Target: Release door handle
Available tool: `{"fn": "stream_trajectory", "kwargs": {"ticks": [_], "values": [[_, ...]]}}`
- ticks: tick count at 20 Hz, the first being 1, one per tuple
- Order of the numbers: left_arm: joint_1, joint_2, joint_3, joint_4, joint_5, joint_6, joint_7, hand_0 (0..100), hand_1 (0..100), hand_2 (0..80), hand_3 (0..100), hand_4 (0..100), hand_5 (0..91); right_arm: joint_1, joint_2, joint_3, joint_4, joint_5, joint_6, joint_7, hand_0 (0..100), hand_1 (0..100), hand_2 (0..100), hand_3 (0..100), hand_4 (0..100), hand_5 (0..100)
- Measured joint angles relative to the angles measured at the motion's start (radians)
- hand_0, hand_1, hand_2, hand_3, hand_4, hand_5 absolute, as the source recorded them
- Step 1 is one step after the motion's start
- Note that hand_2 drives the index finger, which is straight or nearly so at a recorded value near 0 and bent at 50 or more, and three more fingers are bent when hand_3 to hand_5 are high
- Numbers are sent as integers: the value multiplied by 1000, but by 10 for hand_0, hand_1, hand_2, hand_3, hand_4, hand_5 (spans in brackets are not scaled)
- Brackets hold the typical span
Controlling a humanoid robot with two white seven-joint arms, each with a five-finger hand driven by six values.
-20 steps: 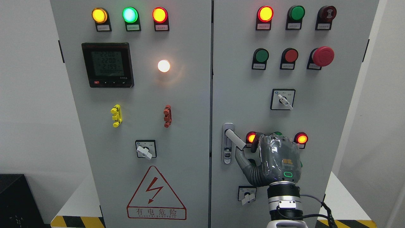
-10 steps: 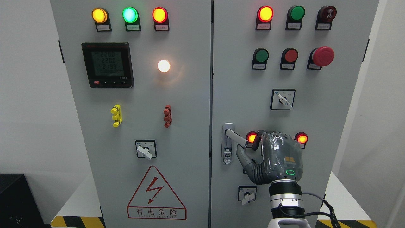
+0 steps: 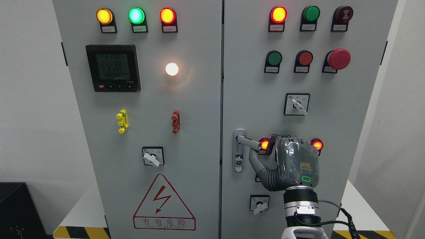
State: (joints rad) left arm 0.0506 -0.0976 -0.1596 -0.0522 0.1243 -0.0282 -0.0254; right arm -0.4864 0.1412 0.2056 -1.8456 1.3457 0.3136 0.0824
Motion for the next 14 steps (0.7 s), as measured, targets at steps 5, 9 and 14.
{"fn": "stream_trajectory", "kwargs": {"ticks": [5,9,14], "values": [[0,0,0,0,0,0,0,0,0,43,107,5,0,-1,0,-1,-1,-1,0,0,433,384,692,933,765,726],[0,0,0,0,0,1,0,0,0,43,106,5,0,-1,0,-2,-1,-1,0,-2,433,385,692,933,765,726],[0,0,0,0,0,7,0,0,0,42,105,5,0,-1,0,-3,-2,-2,0,-3,433,385,691,933,765,725]]}}
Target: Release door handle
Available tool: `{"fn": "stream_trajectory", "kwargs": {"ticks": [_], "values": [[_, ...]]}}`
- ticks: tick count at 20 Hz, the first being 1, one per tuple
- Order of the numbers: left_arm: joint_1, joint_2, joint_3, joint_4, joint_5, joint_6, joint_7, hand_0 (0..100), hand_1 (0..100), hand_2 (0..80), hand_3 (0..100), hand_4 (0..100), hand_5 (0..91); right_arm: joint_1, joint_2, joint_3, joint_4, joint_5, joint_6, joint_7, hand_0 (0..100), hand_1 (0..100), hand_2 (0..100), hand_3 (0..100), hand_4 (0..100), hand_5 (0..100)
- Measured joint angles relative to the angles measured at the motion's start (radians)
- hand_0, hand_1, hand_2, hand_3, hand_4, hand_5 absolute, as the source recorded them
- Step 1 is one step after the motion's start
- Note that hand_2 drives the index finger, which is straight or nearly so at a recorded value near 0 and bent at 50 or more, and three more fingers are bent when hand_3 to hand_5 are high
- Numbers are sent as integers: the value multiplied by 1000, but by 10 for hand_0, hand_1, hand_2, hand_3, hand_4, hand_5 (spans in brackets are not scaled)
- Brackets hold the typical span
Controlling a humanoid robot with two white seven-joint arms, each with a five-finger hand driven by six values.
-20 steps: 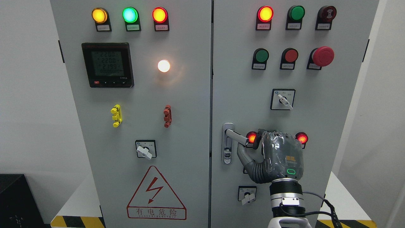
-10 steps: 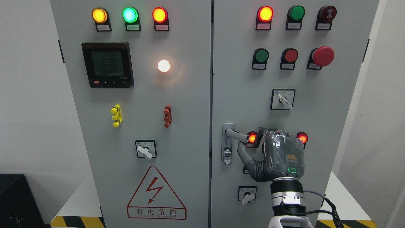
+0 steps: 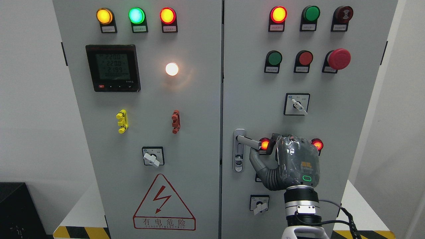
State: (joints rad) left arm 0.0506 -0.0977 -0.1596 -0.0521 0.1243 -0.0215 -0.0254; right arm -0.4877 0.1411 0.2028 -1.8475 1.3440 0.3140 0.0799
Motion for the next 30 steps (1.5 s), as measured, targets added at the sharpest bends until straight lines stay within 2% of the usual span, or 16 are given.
{"fn": "stream_trajectory", "kwargs": {"ticks": [16,25,30], "values": [[0,0,0,0,0,-7,0,0,0,43,105,5,0,19,0,5,-10,0,0,1,435,381,689,929,765,719],[0,0,0,0,0,-7,0,0,0,42,104,5,0,75,-2,10,-40,0,-16,0,425,376,679,934,759,704],[0,0,0,0,0,-7,0,0,0,43,104,5,0,148,-2,8,-77,0,-57,-11,397,366,667,883,716,668]]}}
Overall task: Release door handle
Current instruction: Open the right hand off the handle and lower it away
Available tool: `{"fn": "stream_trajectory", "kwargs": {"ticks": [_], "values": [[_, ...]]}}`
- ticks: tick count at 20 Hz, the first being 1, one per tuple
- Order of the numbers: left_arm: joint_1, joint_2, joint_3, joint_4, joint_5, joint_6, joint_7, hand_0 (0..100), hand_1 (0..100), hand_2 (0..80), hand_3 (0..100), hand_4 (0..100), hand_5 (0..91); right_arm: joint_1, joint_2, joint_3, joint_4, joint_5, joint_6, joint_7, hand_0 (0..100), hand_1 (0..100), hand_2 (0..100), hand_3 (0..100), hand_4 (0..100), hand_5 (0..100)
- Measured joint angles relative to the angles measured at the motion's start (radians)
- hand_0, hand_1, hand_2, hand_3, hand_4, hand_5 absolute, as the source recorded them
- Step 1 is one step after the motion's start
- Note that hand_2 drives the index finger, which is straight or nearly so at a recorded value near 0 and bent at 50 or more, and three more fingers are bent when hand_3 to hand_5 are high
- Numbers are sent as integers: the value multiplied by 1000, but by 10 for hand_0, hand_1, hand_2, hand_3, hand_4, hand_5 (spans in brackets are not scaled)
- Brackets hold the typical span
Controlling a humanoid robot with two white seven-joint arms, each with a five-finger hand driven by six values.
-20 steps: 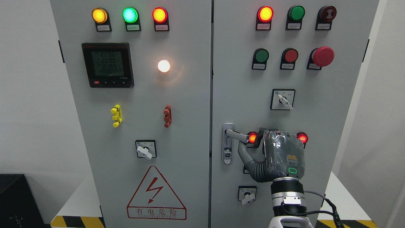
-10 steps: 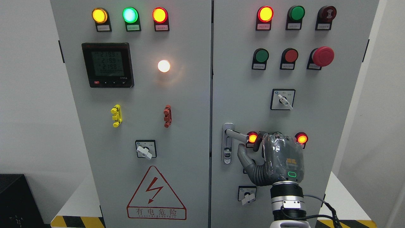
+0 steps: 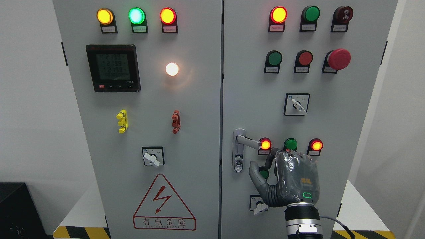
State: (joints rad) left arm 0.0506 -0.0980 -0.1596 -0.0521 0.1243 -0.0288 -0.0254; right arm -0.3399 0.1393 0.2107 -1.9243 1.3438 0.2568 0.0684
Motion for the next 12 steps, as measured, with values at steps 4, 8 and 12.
{"fn": "stream_trajectory", "kwargs": {"ticks": [4,8,12], "values": [[0,0,0,0,0,-1,0,0,0,43,104,4,0,94,0,-6,-42,-1,-36,-33,388,347,575,773,668,616],[0,0,0,0,0,-3,0,0,0,42,105,5,0,184,-1,-31,-79,-3,-113,-86,389,329,373,531,509,376],[0,0,0,0,0,-4,0,0,0,43,102,4,0,236,-1,-63,-105,-42,-174,-123,405,316,255,353,292,159]]}}
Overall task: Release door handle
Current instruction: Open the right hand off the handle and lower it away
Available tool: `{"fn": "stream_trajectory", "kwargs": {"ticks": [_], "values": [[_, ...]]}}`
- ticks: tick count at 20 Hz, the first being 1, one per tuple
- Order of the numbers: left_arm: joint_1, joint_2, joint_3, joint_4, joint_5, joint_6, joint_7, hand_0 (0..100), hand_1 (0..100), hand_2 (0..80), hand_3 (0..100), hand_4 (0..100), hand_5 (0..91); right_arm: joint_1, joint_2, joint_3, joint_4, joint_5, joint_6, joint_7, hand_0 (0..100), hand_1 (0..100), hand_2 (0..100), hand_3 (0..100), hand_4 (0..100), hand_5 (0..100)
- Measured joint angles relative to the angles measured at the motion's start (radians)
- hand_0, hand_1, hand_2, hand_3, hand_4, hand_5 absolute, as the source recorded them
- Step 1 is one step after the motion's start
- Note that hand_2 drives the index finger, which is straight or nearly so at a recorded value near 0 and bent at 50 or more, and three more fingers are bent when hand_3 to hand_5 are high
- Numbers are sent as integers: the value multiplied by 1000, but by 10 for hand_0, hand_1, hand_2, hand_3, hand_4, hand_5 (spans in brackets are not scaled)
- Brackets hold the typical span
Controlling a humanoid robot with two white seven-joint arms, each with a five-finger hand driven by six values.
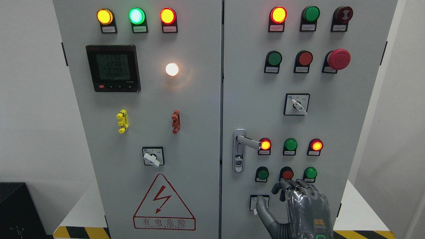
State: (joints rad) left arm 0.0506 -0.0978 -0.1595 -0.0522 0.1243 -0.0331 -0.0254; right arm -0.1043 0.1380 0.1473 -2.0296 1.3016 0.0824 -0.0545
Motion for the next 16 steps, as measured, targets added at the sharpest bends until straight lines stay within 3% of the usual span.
{"fn": "stream_trajectory", "kwargs": {"ticks": [2,5,7,11,16], "values": [[0,0,0,0,0,2,0,0,0,43,102,3,0,16,0,-14,-10,-18,-9,-5,418,307,182,235,174,42],[0,0,0,0,0,3,0,0,0,42,104,4,0,30,0,-35,-22,-38,-14,-19,426,299,46,62,15,0],[0,0,0,0,0,4,0,0,0,42,104,4,0,34,0,-54,-28,-52,-17,-31,431,295,0,0,0,0],[0,0,0,0,0,4,0,0,0,42,104,4,0,23,0,-83,-38,-99,-23,-45,448,268,0,0,0,0],[0,0,0,0,0,4,0,0,0,43,105,4,0,6,-1,-114,-46,-136,-80,-64,455,260,0,0,0,0]]}}
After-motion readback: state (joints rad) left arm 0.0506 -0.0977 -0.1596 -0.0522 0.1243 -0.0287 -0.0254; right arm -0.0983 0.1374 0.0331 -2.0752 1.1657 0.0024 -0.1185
